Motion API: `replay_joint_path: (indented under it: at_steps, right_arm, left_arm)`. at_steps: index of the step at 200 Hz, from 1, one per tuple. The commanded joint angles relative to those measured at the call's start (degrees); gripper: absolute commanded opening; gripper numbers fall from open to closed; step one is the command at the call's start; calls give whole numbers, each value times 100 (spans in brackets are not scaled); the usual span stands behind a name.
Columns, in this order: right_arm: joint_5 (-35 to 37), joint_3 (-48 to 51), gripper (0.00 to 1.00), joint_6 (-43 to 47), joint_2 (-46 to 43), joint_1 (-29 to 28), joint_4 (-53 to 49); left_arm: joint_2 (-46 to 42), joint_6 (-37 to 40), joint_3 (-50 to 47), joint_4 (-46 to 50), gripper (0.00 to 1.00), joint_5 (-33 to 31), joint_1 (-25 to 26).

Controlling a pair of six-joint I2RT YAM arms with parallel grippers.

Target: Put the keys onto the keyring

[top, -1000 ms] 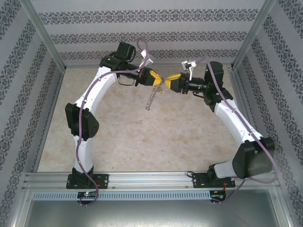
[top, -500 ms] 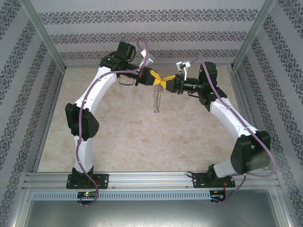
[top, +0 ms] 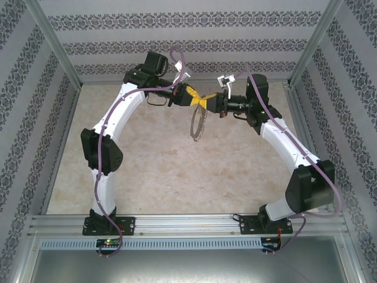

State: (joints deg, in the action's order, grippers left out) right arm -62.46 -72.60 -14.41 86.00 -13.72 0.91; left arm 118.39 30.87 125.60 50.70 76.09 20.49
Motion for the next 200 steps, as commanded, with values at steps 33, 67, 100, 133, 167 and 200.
replay_joint_path:
  at_steps: [33,67,100,133,167,200]
  right_arm:
    - [585,-2955,0,3472,890,-59,-5142]
    - [1559,-4723,0,4773,1733,-396,-7331]
    - [2664,-6751,0,5362,2849,-843,-8944]
    - [3149,-7960,0,5622,3473,-1078,-9644]
    - [3162,-7914,0,5768,3435,-1195,-9680]
    - [3131,-7818,0,5768,3423,-1205,-9651]
  left_arm:
    - [-516,606,219,753,42,147,-469]
    - [-596,862,204,1089,44,-129,-520]
    - [-520,1027,190,1292,45,-193,-528]
    - [-399,1343,169,1668,42,-172,-521]
    - [-360,1543,-29,1841,38,-92,-517]
    - [-339,1571,-275,1780,37,-2,-468]
